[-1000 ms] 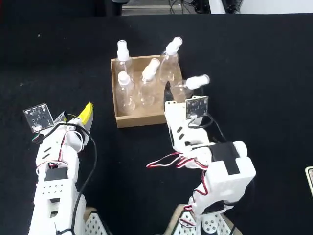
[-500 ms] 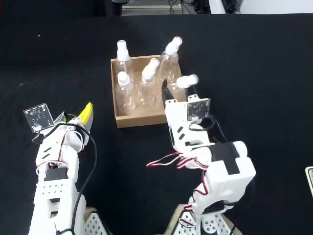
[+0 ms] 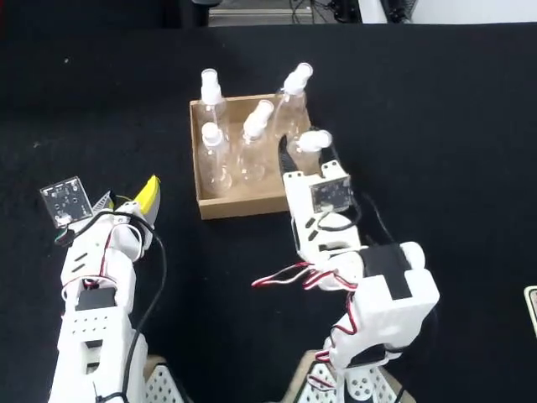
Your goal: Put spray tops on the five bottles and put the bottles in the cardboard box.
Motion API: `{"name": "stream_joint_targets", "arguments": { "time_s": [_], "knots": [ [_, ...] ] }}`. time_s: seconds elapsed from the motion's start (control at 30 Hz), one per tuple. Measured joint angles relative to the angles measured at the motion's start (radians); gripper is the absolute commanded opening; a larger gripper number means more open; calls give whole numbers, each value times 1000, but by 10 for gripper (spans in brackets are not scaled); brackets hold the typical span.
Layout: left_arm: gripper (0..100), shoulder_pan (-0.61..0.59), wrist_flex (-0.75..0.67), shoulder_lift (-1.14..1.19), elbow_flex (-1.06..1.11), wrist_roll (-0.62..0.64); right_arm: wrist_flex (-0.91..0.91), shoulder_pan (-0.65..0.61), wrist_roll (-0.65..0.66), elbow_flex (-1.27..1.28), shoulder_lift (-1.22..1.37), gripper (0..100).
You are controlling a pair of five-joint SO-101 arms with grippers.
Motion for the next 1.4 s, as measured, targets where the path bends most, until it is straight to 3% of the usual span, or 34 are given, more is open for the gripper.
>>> {"name": "stream_joint_targets", "arguments": {
  "time_s": [0.17,0.37,0.63,0.97,1.27,1.4],
  "knots": [
    [288,0,0,0,0,0,6,0,14,0,0,11],
    [288,0,0,0,0,0,193,0,18,-64,-8,11],
    [288,0,0,0,0,0,265,0,18,-32,-95,11],
    [288,0,0,0,0,0,569,0,18,-48,-259,11],
    [288,0,0,0,0,0,626,0,20,-57,-290,11],
    [288,0,0,0,0,0,740,0,20,-130,-290,11]
  ]
}}
